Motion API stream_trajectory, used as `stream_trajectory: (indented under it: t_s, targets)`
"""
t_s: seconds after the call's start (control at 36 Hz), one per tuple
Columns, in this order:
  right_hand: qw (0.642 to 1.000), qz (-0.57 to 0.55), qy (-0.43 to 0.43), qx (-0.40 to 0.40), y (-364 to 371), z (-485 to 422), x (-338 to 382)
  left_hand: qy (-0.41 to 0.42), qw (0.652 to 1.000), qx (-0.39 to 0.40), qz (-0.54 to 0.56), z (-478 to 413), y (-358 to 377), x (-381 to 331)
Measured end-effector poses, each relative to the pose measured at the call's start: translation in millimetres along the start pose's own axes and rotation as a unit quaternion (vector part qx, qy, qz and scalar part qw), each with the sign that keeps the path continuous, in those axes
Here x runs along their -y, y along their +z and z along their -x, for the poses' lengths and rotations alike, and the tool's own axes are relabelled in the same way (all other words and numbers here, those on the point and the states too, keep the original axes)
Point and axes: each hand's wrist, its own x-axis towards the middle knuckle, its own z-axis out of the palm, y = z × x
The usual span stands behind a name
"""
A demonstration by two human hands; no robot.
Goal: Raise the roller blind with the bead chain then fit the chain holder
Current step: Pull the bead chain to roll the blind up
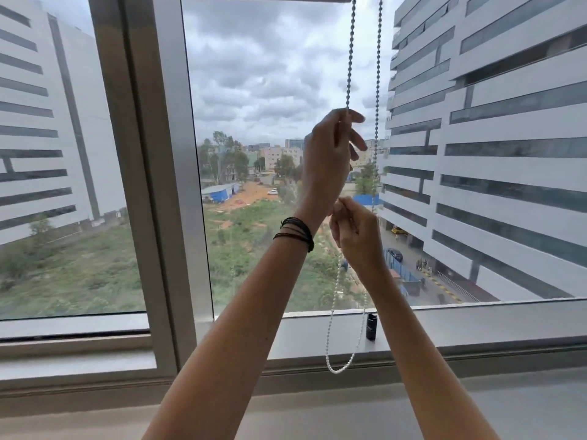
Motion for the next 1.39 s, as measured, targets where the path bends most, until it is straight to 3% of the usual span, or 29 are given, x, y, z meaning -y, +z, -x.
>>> stream_trajectory:
  t_s: [0.33,1.0,1.17,1.39]
  targets:
    - [1.000,-0.006,-0.004,-0.012,-5.9,12.0,0.9,0.036,0.999,0.014,0.031,11.3,7.4,5.9]
    - [0.992,0.005,0.119,0.046,-5.7,91.1,-64.2,-0.038,0.998,0.050,0.016,93.9,12.2,83.8]
    - [0.986,0.035,0.136,0.095,-10.8,112.5,-77.6,-0.067,0.996,0.060,0.003,122.3,12.7,101.9]
    - [0.941,0.120,0.183,0.258,-25.8,113.6,-88.2,-0.099,0.992,0.075,0.003,155.1,-0.6,111.9]
